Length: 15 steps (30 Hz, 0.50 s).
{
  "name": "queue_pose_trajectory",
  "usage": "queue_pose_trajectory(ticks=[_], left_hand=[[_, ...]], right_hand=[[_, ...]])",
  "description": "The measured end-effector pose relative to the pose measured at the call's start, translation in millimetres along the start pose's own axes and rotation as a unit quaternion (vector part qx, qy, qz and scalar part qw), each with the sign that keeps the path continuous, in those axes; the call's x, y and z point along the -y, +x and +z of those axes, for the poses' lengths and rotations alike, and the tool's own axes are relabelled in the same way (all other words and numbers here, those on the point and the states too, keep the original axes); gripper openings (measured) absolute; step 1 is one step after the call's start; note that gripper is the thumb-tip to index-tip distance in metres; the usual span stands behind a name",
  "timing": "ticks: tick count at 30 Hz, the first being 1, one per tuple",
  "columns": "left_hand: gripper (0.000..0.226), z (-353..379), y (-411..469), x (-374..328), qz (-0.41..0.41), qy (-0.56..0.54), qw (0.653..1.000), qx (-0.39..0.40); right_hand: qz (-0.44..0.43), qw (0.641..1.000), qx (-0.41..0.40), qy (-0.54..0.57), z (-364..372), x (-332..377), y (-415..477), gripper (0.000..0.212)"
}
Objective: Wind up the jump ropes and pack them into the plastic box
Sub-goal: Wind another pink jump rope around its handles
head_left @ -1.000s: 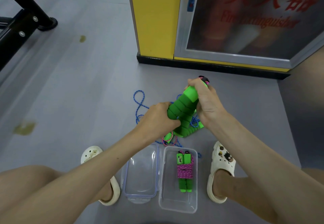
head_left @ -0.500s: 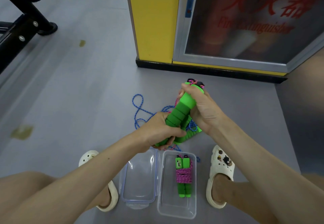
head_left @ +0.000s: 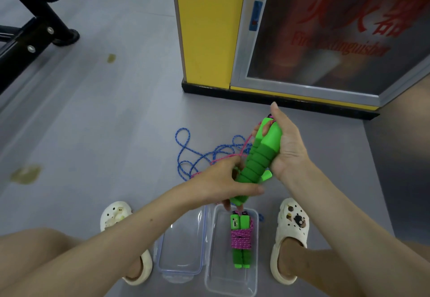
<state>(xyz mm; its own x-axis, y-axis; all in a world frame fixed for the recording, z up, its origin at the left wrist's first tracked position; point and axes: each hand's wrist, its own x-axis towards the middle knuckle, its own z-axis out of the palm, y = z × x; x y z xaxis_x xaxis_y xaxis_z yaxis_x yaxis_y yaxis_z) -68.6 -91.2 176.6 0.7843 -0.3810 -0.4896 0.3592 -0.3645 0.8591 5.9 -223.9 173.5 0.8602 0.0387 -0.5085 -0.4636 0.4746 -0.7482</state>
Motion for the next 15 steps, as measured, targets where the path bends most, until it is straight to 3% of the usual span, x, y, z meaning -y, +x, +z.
queue_pose_trajectory(ticks=[3,7,9,12,15], left_hand=[[0.05,-8.6,-0.6,-1.6,0.006,0.04,0.999,-0.008],[0.035,-20.0,8.8,1.4,-0.019,0.013,0.989,-0.148],[0.029,-17.8,10.5,0.7,-0.042,-0.07,0.984,-0.155],[0.041,-11.4,9.2,-2.4,-0.065,-0.27,0.955,-0.106],[0.037,-11.7,9.4,-0.6,-0.066,-0.308,0.942,-0.118]], right_hand=[[0.004,1.0,0.007,-0.022,-4.0,1.0,2.0,0.051],[0.055,0.994,0.098,0.015,-5.8,-6.4,1.1,0.052],[0.092,0.985,0.138,0.049,-3.2,-7.8,-2.9,0.051],[0.129,0.977,0.159,0.06,4.1,-9.4,-11.6,0.049],[0.146,0.977,0.149,0.035,8.5,-11.6,-13.5,0.039]])
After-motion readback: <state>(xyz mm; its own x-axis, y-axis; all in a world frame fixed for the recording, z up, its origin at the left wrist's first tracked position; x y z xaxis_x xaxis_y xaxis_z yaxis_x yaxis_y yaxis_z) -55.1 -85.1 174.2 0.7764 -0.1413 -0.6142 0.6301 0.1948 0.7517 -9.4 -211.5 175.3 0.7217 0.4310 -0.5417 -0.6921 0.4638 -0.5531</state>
